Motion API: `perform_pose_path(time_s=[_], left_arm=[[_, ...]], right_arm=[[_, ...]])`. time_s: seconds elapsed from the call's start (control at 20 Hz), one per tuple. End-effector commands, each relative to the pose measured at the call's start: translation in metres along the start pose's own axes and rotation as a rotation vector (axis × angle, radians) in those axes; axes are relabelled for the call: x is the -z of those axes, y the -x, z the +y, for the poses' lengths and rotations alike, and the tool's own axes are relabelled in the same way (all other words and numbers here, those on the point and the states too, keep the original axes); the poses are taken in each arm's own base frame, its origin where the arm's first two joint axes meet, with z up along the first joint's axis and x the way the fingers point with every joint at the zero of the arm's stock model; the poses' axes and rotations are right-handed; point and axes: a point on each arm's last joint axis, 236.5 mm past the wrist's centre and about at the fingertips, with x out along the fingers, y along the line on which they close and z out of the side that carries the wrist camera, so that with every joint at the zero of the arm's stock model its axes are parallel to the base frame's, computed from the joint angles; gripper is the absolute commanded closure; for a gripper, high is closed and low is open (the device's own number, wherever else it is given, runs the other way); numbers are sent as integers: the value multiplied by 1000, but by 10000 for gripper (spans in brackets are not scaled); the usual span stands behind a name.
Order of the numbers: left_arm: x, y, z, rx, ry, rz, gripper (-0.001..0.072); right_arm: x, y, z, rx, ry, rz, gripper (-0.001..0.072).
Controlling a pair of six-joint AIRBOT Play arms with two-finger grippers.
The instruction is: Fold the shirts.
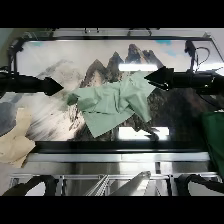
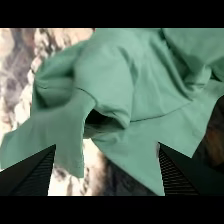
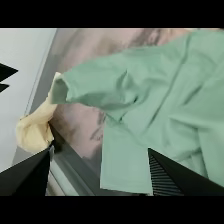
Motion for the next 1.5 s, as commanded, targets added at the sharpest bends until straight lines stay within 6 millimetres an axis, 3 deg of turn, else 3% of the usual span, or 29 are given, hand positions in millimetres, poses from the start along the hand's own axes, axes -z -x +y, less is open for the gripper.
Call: perform_pose_path(time_s=[0.0, 0.05, 0.1, 0.2, 0.35, 0.45, 0.55, 0.65, 0.85, 1.0, 1.1, 1.3, 1.35, 1.4, 1.45], left_arm=[[38, -43, 50, -25, 59, 206, 6], [43, -45, 59, -12, 96, 243, 6], [47, -48, 66, 1, 137, 269, 6], [57, -59, 79, 19, 186, 313, 6], [72, -89, 91, 33, 227, 354, 6], [70, -114, 88, 69, 259, 337, 6], [61, -138, 88, 80, 290, 287, 6], [53, -155, 90, 82, 314, 246, 6], [41, -168, 102, 92, 329, 256, 6], [33, -169, 107, 110, 318, 267, 6], [32, -171, 108, 115, 317, 271, 6], [49, -177, 100, 168, 328, 349, 8], [53, -178, 98, 177, 332, 364, 57], [56, -178, 98, 182, 334, 372, 283], [56, -178, 98, 182, 333, 371, 539]], right_arm=[[26, 7, -47, -25, -157, 114, 67], [37, 17, -52, -15, -180, 160, 103], [53, 24, -60, 18, -200, 221, 199], [87, 21, -77, 82, -257, 316, 236], [137, -17, -87, 118, -319, 371, 234], [170, -48, -90, 172, -305, 413, 234], [190, -80, -92, 248, -308, 423, 234], [203, -115, -86, 298, -356, 394, 235], [225, -174, -68, 297, -409, 325, 234], [240, -202, -62, 272, -440, 365, 267], [238, -218, -52, 232, -458, 381, 266], [237, -235, -41, 184, -482, 418, 279], [237, -235, -39, 176, -482, 423, 512], [236, -235, -38, 173, -475, 423, 693], [236, -235, -36, 167, -475, 427, 697]])
